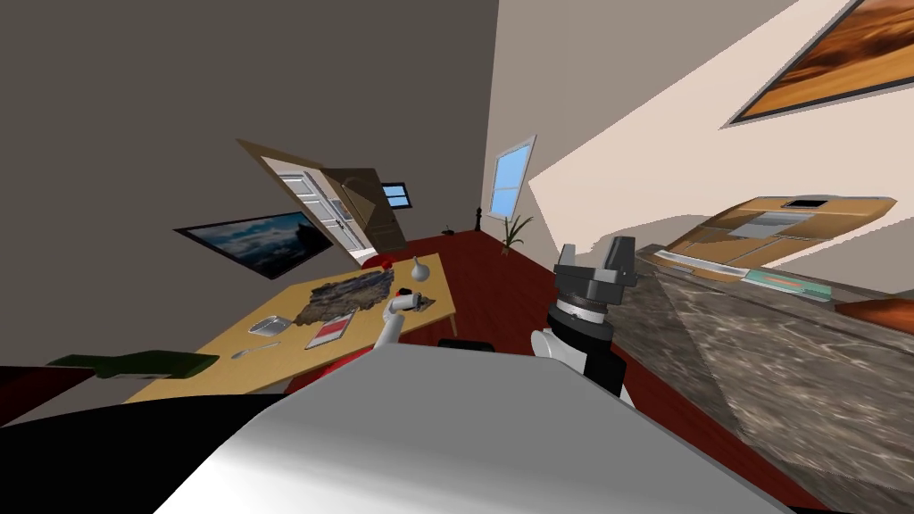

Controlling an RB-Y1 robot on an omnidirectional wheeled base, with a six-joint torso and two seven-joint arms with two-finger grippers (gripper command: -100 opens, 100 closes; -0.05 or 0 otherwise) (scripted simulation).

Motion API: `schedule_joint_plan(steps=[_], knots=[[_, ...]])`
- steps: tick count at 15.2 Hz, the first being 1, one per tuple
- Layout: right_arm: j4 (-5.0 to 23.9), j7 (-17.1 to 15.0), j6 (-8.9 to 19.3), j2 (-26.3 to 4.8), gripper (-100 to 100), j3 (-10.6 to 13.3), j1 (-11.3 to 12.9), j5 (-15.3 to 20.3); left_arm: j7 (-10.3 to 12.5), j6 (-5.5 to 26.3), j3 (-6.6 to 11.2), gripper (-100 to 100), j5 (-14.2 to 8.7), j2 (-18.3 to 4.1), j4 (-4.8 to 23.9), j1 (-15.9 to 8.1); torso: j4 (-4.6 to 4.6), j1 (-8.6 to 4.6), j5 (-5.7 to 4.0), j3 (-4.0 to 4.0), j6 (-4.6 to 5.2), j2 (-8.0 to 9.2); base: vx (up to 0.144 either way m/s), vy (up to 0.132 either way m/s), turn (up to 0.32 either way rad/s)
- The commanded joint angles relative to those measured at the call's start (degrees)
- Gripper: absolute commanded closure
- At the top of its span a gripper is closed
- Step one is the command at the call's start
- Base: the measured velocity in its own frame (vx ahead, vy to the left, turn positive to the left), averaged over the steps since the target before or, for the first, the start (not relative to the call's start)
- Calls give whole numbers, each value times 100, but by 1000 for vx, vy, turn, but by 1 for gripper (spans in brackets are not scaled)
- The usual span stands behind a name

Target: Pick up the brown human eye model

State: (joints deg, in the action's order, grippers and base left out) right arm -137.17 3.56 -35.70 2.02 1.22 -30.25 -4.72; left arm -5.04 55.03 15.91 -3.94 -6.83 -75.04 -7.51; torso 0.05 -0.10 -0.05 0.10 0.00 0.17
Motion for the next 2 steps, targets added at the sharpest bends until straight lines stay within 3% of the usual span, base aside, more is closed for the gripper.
schedule_joint_plan(steps=[1,2], knots=[[0,0,0,0,0,0,0,0,-24,159,26,100,-7,-9,-130,3,0,0,0,0,0,0,-49,-35,-3],[0,0,0,0,0,0,0,0,-15,69,14,100,-10,-9,-65,4,-1,-4,0,2,0,4,-30,-23,3]])
